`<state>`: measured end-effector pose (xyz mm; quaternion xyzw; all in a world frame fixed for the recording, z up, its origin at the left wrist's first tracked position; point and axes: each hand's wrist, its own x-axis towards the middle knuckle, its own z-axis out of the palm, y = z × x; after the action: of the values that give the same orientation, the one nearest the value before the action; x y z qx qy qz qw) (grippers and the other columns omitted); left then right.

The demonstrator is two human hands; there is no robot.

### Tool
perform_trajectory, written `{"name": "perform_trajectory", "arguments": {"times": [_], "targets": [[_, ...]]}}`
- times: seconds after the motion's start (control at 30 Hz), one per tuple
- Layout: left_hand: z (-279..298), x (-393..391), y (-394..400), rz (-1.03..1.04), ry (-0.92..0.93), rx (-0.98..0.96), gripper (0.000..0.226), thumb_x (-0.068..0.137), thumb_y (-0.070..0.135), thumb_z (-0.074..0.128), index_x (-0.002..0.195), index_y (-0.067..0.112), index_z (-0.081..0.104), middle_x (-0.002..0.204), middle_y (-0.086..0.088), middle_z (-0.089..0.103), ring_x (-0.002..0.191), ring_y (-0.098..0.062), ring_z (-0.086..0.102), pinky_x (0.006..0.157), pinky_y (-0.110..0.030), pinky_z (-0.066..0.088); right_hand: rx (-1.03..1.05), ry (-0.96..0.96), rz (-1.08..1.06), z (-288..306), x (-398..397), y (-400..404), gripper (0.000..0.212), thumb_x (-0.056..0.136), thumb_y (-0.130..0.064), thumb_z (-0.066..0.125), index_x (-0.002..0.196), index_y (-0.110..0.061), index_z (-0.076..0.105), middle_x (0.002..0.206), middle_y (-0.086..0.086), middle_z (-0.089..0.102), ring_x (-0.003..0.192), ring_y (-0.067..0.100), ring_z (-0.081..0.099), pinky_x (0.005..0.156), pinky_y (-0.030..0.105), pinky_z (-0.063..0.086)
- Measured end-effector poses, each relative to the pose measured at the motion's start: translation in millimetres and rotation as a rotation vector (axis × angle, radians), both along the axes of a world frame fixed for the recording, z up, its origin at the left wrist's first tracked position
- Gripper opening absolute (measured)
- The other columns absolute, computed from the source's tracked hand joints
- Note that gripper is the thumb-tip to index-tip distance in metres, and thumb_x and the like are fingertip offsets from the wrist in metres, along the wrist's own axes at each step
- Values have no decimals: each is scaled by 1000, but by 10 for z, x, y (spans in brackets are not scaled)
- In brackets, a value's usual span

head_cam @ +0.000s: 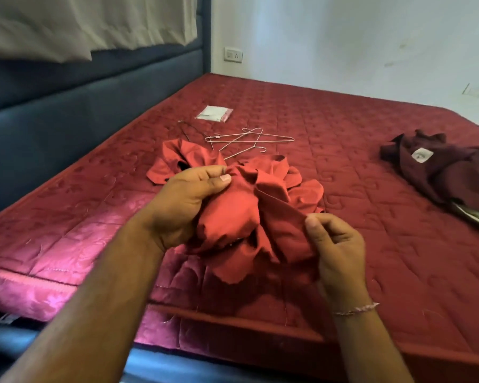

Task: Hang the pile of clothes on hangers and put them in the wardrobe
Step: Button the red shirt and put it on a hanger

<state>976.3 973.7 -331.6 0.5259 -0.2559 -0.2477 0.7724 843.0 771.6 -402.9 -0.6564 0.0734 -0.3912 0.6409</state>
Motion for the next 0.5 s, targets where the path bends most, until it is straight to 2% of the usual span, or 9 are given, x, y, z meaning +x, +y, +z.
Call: {"name": "perform_trajectory", "arguments": {"times": [0.07, 0.13, 0.23, 0.33, 0.4, 0.5], "targets": [[16, 52, 19, -2, 17, -26, 23, 95, 5, 54, 101, 2, 76, 97, -13, 73, 85, -17, 70, 80, -26, 58, 20, 0, -9, 118, -36, -133, 11, 81, -22, 77, 75, -14, 71, 70, -14, 66, 69, 0, 54, 67, 15, 46], [-67, 43, -26, 36, 51, -5, 19, 100, 3, 51, 106, -1, 68, 96, -16, 69, 83, -18, 65, 76, -26, 56, 25, 53, 1, 106, -37, -191, 15, 81, -23, 75, 73, -12, 68, 70, -11, 65, 68, 2, 52, 66, 16, 44], [-269, 93, -204, 288, 68, 115, 15, 100, 2, 57, 96, 12, 68, 81, -8, 70, 71, -12, 59, 68, -26, 52, 86, 191, 28, -108, 22, -177, 11, 90, -17, 74, 79, -13, 73, 77, -4, 68, 73, 7, 55, 69, 22, 47], [-417, 39, -234, 643, -287, 249, 21, 85, 13, 62, 102, 26, 64, 97, -7, 72, 84, -14, 65, 81, -32, 53, 252, 242, -9, -286, 83, -179, 10, 93, -16, 72, 86, -13, 76, 85, 6, 71, 80, 17, 58, 76, 33, 49], [-545, -225, -101, 812, -575, 220, 22, 88, 9, 60, 104, 24, 65, 95, 2, 70, 85, -16, 66, 79, -30, 53, 361, 214, -50, -319, 88, -187, 10, 95, -15, 71, 86, -11, 75, 82, 6, 69, 75, 14, 57, 70, 30, 51], [-773, -609, 29, 708, -898, 221, 13, 89, 5, 63, 96, 14, 70, 90, 6, 70, 82, -16, 67, 74, -31, 53, 361, 188, -79, -347, 58, -169, 13, 96, -15, 70, 83, -10, 72, 80, 7, 62, 71, 12, 52, 62, 24, 50]]}}
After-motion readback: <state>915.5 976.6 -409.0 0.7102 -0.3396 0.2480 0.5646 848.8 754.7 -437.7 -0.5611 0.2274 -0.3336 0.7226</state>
